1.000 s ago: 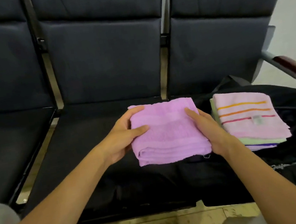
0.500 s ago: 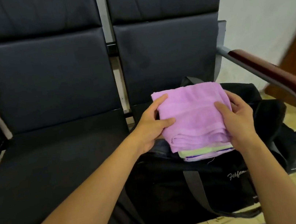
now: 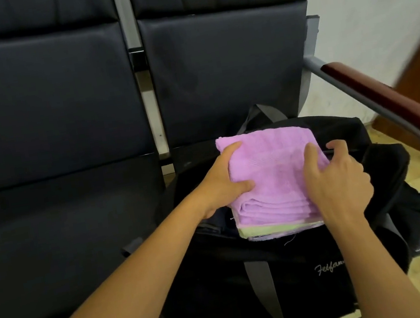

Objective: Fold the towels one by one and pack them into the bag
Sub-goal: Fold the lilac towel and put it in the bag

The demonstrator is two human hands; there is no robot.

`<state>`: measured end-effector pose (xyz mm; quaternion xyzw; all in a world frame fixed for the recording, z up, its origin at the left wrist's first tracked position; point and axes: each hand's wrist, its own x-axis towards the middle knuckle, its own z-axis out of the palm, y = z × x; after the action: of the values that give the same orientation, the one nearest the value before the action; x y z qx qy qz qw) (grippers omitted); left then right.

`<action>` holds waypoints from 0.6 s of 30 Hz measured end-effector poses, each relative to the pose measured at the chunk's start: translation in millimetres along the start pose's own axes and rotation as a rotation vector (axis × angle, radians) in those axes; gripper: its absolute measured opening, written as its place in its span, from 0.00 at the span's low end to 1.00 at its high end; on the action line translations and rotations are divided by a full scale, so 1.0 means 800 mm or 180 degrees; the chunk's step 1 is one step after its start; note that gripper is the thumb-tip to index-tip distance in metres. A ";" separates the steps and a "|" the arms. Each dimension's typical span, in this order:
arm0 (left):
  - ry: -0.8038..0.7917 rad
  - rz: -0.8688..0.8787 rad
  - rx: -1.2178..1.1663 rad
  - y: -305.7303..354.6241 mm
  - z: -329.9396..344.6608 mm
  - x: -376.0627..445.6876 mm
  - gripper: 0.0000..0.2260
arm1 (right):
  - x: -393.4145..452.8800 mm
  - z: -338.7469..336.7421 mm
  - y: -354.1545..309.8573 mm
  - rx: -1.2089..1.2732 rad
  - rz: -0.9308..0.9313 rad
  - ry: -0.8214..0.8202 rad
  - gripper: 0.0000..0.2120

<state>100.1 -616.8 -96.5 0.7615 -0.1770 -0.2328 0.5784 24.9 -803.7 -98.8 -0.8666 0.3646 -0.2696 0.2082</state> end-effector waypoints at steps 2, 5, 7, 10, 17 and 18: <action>0.0053 0.0032 0.0075 -0.001 0.002 -0.002 0.39 | -0.003 0.000 -0.003 -0.0176 -0.0075 0.0001 0.27; 0.0155 0.0138 0.0156 -0.004 0.007 -0.002 0.38 | -0.011 0.005 -0.005 -0.0428 -0.0525 0.0103 0.27; 0.0201 0.0204 0.0237 -0.006 0.011 -0.001 0.38 | -0.017 0.011 -0.009 -0.0649 -0.0865 0.0192 0.25; 0.0261 0.0362 0.0286 -0.011 0.017 0.003 0.41 | -0.034 0.021 -0.025 -0.0506 -0.1402 0.0182 0.23; 0.0693 0.0550 0.0586 -0.037 -0.012 0.001 0.40 | -0.045 0.043 -0.025 -0.0742 -0.1681 -0.0930 0.35; 0.0890 0.0467 0.0895 -0.047 -0.022 0.001 0.36 | -0.042 0.041 -0.021 -0.0835 -0.1660 -0.0984 0.36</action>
<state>111.0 -593.1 -128.7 0.8447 -0.1808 -0.0552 0.5008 34.0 -762.4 -125.2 -0.9808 0.1262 -0.1299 0.0716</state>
